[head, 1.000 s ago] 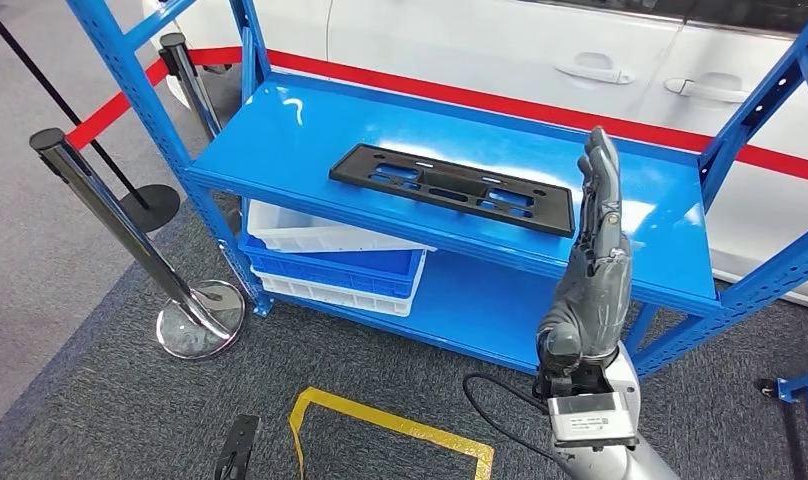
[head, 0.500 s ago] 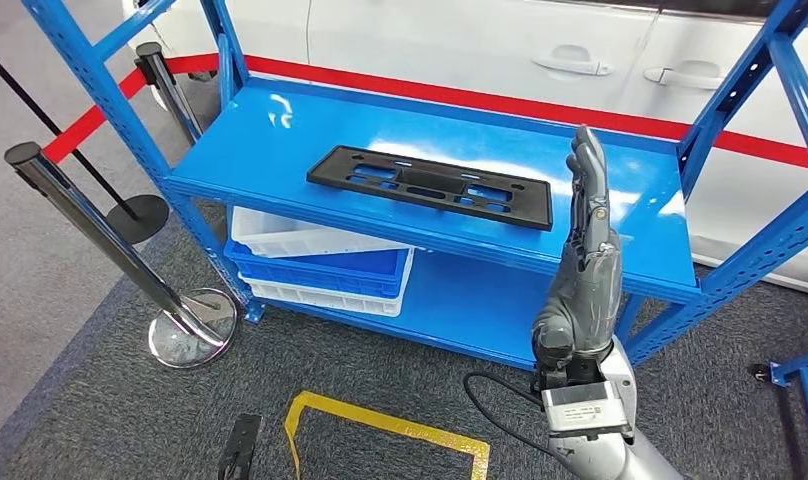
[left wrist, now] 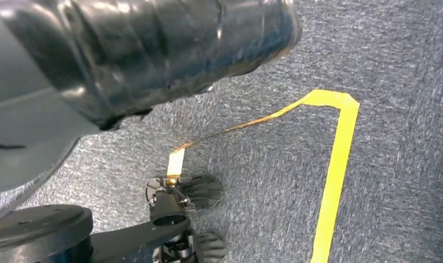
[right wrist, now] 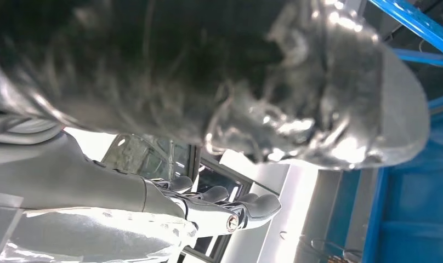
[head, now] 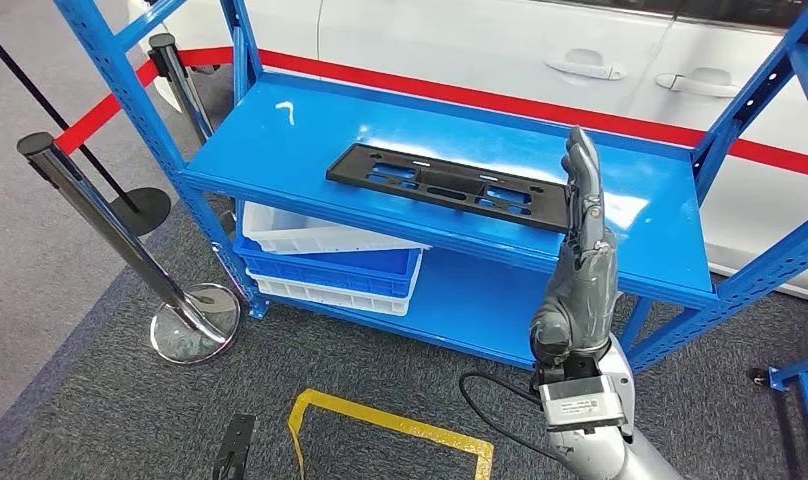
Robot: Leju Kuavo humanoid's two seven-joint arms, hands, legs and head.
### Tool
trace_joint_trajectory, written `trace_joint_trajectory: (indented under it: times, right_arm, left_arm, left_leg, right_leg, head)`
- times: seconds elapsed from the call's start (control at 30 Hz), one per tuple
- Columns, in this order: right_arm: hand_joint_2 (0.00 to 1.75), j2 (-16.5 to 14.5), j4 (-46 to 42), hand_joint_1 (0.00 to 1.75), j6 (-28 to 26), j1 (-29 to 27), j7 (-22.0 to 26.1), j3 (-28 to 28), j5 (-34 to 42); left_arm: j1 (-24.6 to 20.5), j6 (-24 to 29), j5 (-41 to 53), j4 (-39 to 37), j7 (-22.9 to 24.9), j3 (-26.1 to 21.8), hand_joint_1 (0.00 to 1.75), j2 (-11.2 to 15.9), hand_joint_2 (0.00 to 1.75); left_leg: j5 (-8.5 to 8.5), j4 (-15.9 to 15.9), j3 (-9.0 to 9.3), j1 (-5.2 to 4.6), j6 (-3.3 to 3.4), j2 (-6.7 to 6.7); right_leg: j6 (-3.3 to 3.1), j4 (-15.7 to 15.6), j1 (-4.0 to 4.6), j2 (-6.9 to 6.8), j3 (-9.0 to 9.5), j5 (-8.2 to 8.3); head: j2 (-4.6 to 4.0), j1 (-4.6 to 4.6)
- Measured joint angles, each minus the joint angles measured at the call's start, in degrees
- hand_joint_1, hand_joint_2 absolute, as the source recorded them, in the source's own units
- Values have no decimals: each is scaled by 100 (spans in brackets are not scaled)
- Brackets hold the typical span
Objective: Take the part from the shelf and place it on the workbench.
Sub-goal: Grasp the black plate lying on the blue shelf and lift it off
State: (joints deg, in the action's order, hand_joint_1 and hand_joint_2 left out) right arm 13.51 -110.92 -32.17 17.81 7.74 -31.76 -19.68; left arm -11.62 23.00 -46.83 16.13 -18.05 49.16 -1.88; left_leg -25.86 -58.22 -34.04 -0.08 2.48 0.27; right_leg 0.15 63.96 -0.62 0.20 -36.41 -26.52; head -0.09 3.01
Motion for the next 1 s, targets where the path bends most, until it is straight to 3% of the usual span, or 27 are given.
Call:
trace_joint_trajectory:
  times: [0.07, 0.2, 0.27, 0.33, 0.4, 0.43, 0.5, 0.57, 0.67, 0.73, 0.83, 0.87, 0.9, 0.93, 1.0]
  right_arm:
    - [0, 0, 1, 0, 8, 3, 0, 0, 1]
    - [0, 5, 3, 0, 10, 1, 1, 0, 1]
    - [0, 9, 5, 0, 11, 4, 2, 0, 1]
    - [0, 9, 8, 0, 13, 3, 1, 0, 1]
    - [0, 9, 11, 0, 13, 0, 0, 0, 1]
    - [0, 9, 13, 0, 13, -1, 0, 0, 1]
    - [0, 9, 13, 0, 13, 0, 0, 0, 1]
    - [0, 9, 13, 0, 11, 2, 0, 0, 1]
    - [0, 10, 13, 0, 15, 3, 0, 0, 2]
    - [0, 13, 13, 0, 22, 7, 1, 0, 4]
    - [0, 13, 20, 0, 27, -7, -2, 0, 14]
    - [0, 13, 28, 0, 27, -15, -2, 0, 19]
    - [0, 13, 37, 0, 28, -19, -2, 0, 22]
    - [0, 14, 46, 0, 28, -20, -2, 0, 24]
    - [0, 15, 57, 0, 27, -15, 1, 0, 24]
  left_arm:
    - [-5, -3, 8, 0, 0, 0, 0, 0, 0]
    - [-10, -3, 29, 0, 0, 0, 0, -7, 0]
    - [-13, -3, 37, 0, 0, 0, 0, -7, 0]
    - [-3, -3, 40, 0, 0, 0, 0, -7, 0]
    - [12, -3, 41, 0, 0, 0, 0, -8, 0]
    - [15, -3, 41, 0, 0, 0, 0, -9, 0]
    - [6, -3, 41, 0, 0, 0, 0, -8, 0]
    - [-9, -3, 41, 0, 0, 0, 0, -7, 0]
    - [-11, -2, 39, 0, 0, 0, 0, -7, 0]
    - [-19, -3, 39, 0, 0, 0, 0, -8, 0]
    - [-23, -8, 39, 0, 9, 0, 0, -9, 0]
    - [-18, -10, 39, 0, 15, 0, 0, -9, 0]
    - [-14, -13, 39, 0, 22, 0, 0, -9, 0]
    - [-11, -14, 39, 0, 27, 0, 0, -9, 0]
    - [-11, -14, 39, 0, 32, 0, 0, -8, 0]
  left_leg:
    - [-14, -18, -17, -15, -46, 6]
    - [-87, -110, -66, -7, -153, 23]
    - [-364, -589, -287, 12, -218, 14]
    - [-675, -1338, -651, 28, -271, 11]
    - [-656, -1596, -798, 38, -290, 11]
    - [-489, -1373, -697, 40, -282, 10]
    - [-125, -571, -304, 35, -236, 1]
    - [17, -66, -60, 11, -179, -10]
    - [41, 29, -32, 10, -96, -7]
    - [85, 104, -2, 40, -27, 5]
    - [97, 129, 3, 46, 19, 13]
    - [93, 124, 2, 46, 21, 14]
    - [87, 118, 2, 49, 19, 14]
    - [79, 107, 4, 54, 9, 13]
    - [45, 63, 3, 62, -39, 8]
  right_leg:
    - [-46, -431, 39, -26, 200, 102]
    - [-115, -509, 22, -7, 229, 118]
    - [-161, -533, 3, -9, 247, 133]
    - [-182, -525, 7, -6, 244, 129]
    - [-190, -508, 9, 6, 241, 121]
    - [-190, -500, 9, 17, 244, 115]
    - [-174, -489, 16, 37, 252, 102]
    - [-131, -488, 28, 49, 249, 99]
    - [-43, -500, 28, 49, 244, 98]
    - [5, -276, 35, 37, 148, -70]
    - [49, 740, 21, 28, -319, -569]
    - [64, 991, 7, 27, -439, -628]
    - [79, 1064, -10, 25, -477, -591]
    - [91, 904, -30, 21, -404, -449]
    - [108, 191, -63, 1, -66, -97]
  head:
    - [0, 6]
    - [1, 15]
    - [0, 37]
    - [-1, 53]
    - [-1, 53]
    - [0, 54]
    - [0, 53]
    - [0, 50]
    - [1, 48]
    - [0, 29]
    - [-1, -4]
    - [0, -4]
    - [0, -5]
    - [0, -7]
    - [-1, -9]
